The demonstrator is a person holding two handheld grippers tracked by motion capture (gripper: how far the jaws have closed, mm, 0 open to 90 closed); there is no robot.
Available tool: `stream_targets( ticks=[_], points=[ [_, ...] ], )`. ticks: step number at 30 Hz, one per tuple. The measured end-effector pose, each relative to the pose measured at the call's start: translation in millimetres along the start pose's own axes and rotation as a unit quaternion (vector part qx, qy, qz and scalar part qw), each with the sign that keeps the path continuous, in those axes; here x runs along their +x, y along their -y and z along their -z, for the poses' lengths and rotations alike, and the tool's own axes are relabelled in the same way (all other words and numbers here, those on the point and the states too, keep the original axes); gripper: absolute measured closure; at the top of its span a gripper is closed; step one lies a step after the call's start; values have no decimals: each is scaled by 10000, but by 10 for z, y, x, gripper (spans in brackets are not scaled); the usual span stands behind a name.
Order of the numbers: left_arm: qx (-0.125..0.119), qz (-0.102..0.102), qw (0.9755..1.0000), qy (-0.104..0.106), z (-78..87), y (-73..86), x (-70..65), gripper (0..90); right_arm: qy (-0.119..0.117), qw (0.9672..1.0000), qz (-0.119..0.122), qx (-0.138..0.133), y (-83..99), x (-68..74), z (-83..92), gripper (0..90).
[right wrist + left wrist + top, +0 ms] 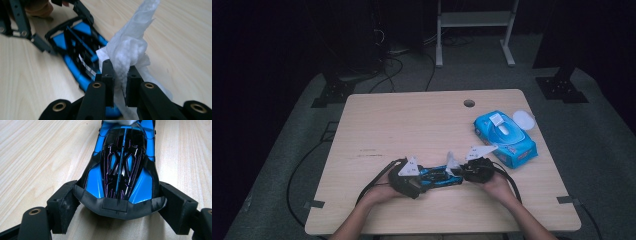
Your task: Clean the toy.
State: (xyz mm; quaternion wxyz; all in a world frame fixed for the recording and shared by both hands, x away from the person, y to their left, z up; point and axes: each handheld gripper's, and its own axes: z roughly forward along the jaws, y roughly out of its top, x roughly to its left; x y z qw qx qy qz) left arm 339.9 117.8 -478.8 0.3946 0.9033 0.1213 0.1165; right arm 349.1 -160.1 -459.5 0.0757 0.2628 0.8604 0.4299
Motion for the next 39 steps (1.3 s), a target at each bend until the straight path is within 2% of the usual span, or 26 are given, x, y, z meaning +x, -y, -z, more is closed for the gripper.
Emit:
stream_targets(
  ticks=[3,6,8,9,10,12,13,16,20,22,26,31,34,37,39],
  points=[
    [2,-10,10000,3,4,4,3,215,12,9999,100,-4,-110,-14,-103,805],
    [16,-12,10000,6,9,9,5,215,21,10000,94,-20,-114,-76,-130,805],
    [26,-21,10000,18,12,7,9,215,57,10000,-9,-18,-57,-118,-71,805],
    [28,-20,10000,14,14,6,8,217,210,9997,-40,102,31,-149,14,805],
    [14,-10,10000,16,12,8,7,217,210,9997,-40,102,31,-149,14,805],
    [24,-14,10000,4,14,7,4,216,179,9994,-284,83,130,-194,87,805],
    [25,-24,10000,-2,13,6,4,216,167,9993,-319,100,156,-206,114,805],
    [27,-19,10000,-7,13,4,3,216,157,9993,-319,101,155,-170,122,806],
    [29,-9,10000,1,16,7,5,216,48,9998,-103,141,131,-75,112,805],
    [15,-16,10000,1,12,8,6,216,16,9998,-157,157,172,-93,139,805],
    [-1,-17,10000,4,2,6,7,215,137,9993,-182,280,227,-137,187,805],
    [5,40,10000,-37,12,14,7,219,207,9992,-184,275,137,-192,107,805],
    [-2,18,10000,-10,5,10,19,221,115,9996,-194,141,34,-196,45,805],
    [-4,35,10000,0,0,5,21,221,22,9998,-11,215,-89,-155,-66,806],
    [6,36,10000,10,2,7,25,220,-74,9997,-6,231,-166,-151,-139,807]
  ],
)
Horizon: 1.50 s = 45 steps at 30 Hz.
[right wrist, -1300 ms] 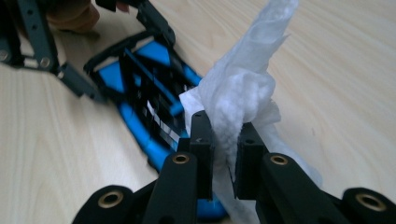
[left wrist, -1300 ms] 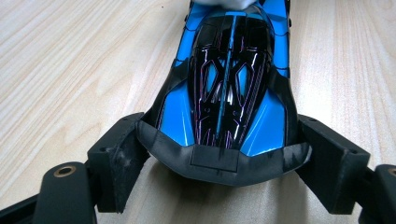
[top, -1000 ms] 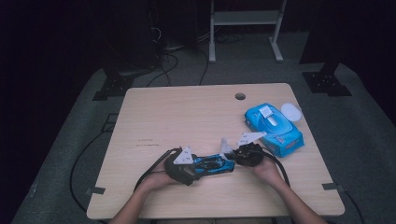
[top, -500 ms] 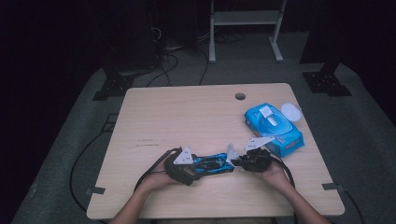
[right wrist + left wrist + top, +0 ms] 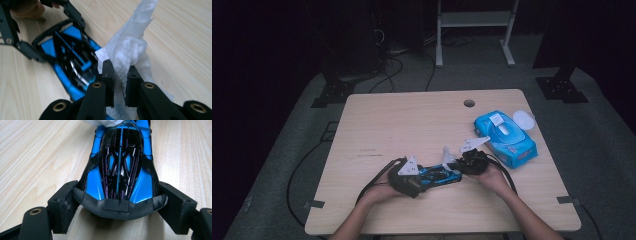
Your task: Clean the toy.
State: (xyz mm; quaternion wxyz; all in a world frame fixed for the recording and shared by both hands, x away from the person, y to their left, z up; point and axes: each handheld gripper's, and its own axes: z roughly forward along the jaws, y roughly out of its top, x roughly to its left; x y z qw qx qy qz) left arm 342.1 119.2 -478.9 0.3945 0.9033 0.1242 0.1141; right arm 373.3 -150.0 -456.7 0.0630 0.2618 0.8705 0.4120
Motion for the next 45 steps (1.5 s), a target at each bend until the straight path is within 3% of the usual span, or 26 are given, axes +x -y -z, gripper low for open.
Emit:
stream_targets(
  ticks=[7,15,21,27,30,35,38,41,45],
  points=[
    [18,-43,10000,-38,6,6,-5,217,-170,9990,342,214,-283,47,-248,808],
    [18,-49,10000,-24,3,2,3,220,-332,9992,126,174,-225,-51,-173,807],
    [14,-1,10000,-38,-3,-1,-2,219,-569,9979,274,149,-367,101,-325,809],
    [-12,23,10000,-21,-7,1,0,219,-994,9938,482,128,-487,355,-538,809],
    [-10,13,10000,-36,-3,3,-5,220,-862,9940,656,170,-501,427,-548,808],
    [-8,1,10000,-31,-1,8,-1,220,-421,9973,560,232,-454,291,-420,809],
    [4,3,10000,-19,-1,6,1,220,-454,9974,527,211,-448,309,-415,810],
    [-17,18,10000,-23,-6,4,1,220,-685,9961,540,148,-471,387,-478,809],
    [0,7,10000,-16,0,10,2,220,-824,9955,474,59,-487,479,-566,811]
  ],
)
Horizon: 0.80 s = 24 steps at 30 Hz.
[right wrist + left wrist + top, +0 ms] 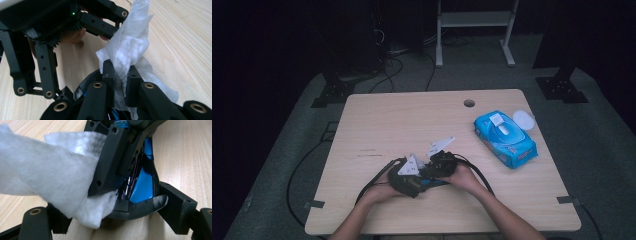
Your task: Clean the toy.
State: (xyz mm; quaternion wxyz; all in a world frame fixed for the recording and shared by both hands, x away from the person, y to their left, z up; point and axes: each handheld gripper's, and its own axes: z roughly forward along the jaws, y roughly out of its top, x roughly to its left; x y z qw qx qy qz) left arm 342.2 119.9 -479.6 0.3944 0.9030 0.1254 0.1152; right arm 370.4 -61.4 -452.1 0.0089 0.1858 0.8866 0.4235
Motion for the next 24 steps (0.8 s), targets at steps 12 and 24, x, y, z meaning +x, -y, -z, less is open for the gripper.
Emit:
stream_targets(
  ticks=[12,24],
  points=[
    [-13,-2,10000,-10,1,2,-2,220,-390,9987,-231,-223,93,68,244,816],
    [20,-13,10000,2,2,0,8,219,-216,9993,11,-315,153,143,67,810]
  ],
)
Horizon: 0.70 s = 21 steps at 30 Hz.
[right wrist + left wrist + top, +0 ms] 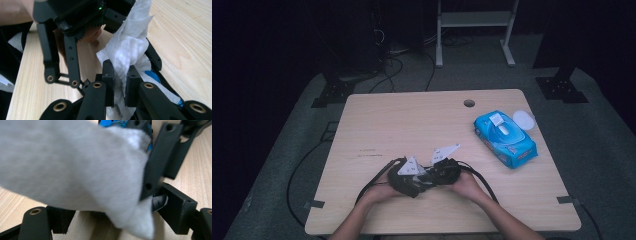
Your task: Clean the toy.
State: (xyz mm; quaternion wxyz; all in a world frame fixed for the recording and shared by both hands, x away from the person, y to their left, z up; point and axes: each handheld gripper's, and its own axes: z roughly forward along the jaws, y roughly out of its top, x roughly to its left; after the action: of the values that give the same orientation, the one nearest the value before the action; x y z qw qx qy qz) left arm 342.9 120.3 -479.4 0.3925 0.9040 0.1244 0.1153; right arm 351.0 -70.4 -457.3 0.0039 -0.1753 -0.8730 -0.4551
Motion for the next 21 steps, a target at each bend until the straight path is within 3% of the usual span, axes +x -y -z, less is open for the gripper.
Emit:
stream_targets(
  ticks=[7,11,16,21],
  points=[
    [-22,23,10000,-21,0,4,-3,220,279,9992,-54,-269,-17,-18,96,814],
    [-15,-11,10000,-23,1,0,2,220,554,9985,-6,-11,37,-84,202,814],
    [-4,-16,10000,-18,1,-1,2,220,746,9969,-205,-146,207,-185,436,814],
    [-3,-6,10000,-23,1,-2,0,220,1045,9940,-310,108,407,-269,645,814]
  ],
)
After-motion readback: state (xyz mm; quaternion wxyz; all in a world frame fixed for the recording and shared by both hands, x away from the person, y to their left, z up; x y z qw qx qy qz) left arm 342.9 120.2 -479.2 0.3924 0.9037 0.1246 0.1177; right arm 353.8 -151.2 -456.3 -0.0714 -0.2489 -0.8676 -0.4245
